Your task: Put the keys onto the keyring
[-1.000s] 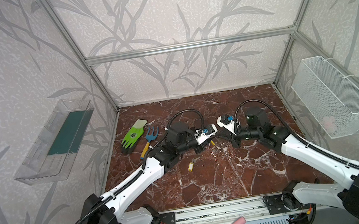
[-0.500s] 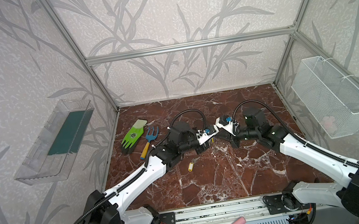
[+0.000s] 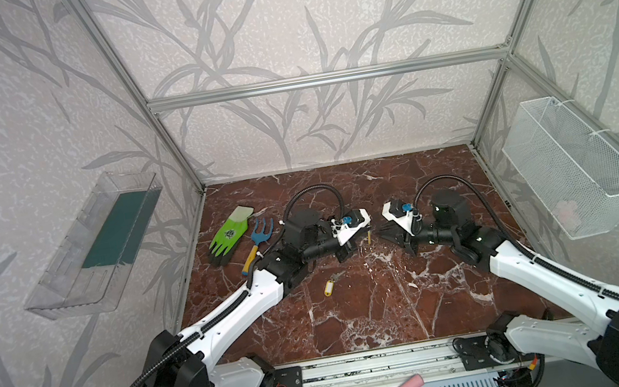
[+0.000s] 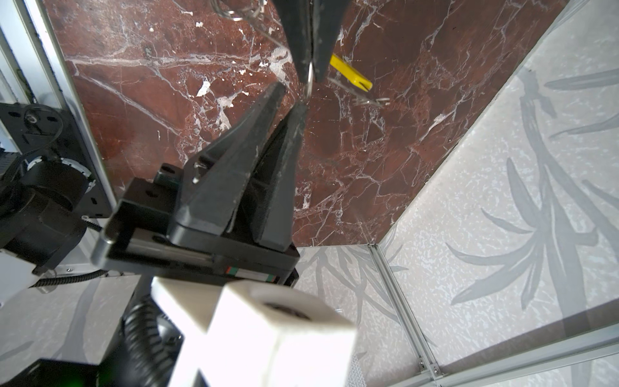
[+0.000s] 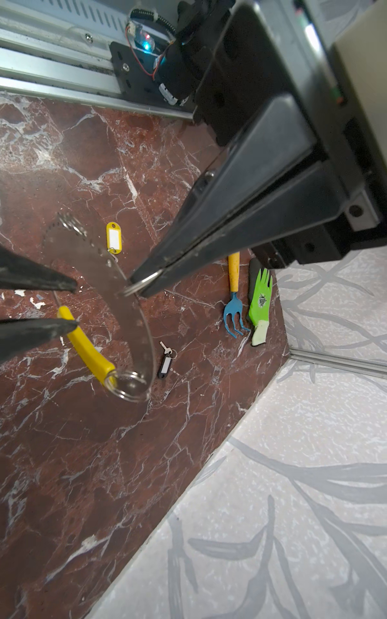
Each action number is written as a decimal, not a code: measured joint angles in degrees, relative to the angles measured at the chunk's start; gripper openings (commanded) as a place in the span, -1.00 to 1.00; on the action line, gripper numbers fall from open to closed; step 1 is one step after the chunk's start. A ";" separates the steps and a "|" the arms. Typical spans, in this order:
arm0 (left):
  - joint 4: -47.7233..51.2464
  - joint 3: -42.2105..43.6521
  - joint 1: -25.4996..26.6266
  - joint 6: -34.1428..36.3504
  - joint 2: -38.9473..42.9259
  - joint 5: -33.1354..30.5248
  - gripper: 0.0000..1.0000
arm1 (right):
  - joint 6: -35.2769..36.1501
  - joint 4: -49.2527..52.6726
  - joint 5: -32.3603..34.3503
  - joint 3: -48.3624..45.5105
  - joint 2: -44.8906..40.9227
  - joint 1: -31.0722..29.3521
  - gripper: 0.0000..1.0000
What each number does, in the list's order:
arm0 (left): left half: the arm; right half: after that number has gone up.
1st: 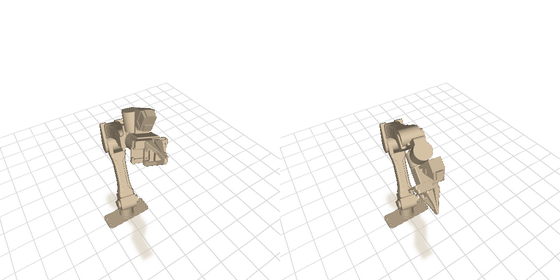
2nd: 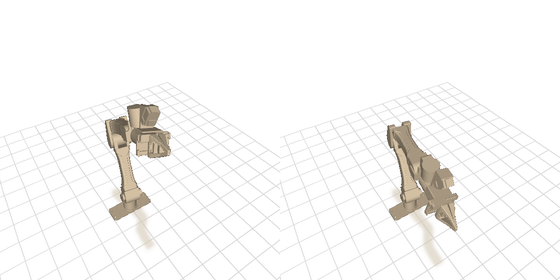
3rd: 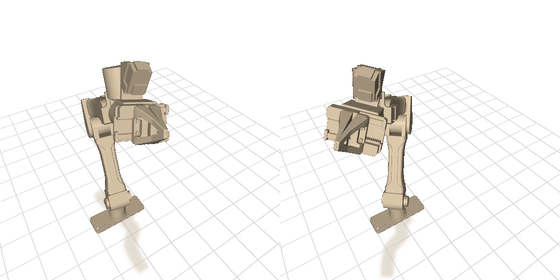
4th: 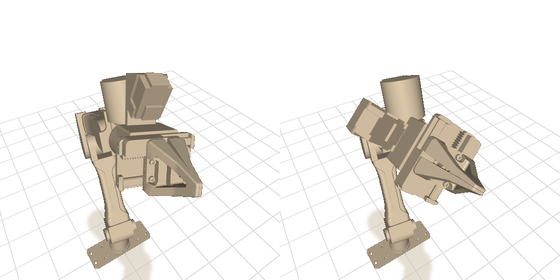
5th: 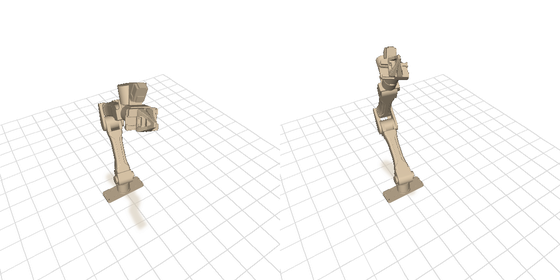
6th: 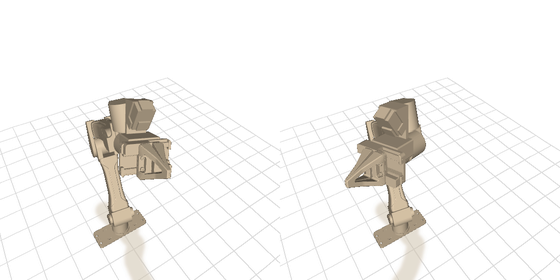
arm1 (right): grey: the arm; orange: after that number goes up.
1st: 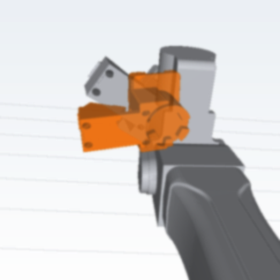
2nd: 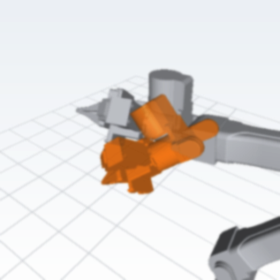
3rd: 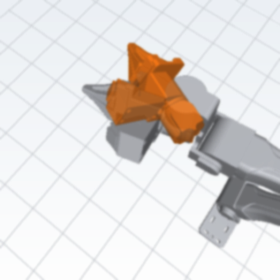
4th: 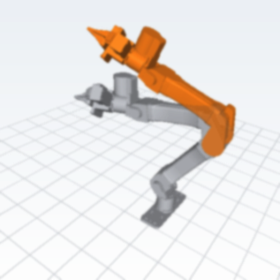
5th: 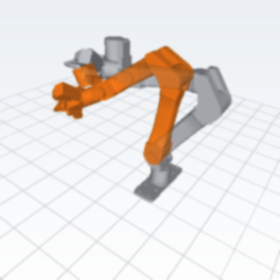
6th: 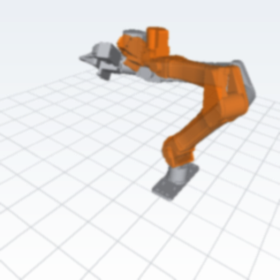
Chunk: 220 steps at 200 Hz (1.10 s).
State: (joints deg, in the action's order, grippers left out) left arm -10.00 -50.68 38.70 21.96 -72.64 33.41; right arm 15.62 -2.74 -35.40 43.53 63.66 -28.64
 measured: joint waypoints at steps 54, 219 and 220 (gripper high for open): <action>-7.91 2.47 -0.66 -5.68 0.02 6.40 -1.00 | -3.50 -7.45 -5.66 -2.58 -0.72 0.00 -0.69; -13.16 2.97 -1.07 -9.77 -0.98 12.20 -1.00 | -10.29 -24.74 -11.45 -9.01 -3.72 2.62 -0.68; -13.16 2.97 -1.07 -9.77 -1.03 12.24 -1.00 | -10.29 -24.79 -11.50 -9.03 -3.72 2.62 -0.68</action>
State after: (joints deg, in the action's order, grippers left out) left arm -23.16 -47.70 37.63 12.19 -73.67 45.65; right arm 5.32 -27.53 -46.89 34.50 59.94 -26.02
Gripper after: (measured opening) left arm 0.048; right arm 0.162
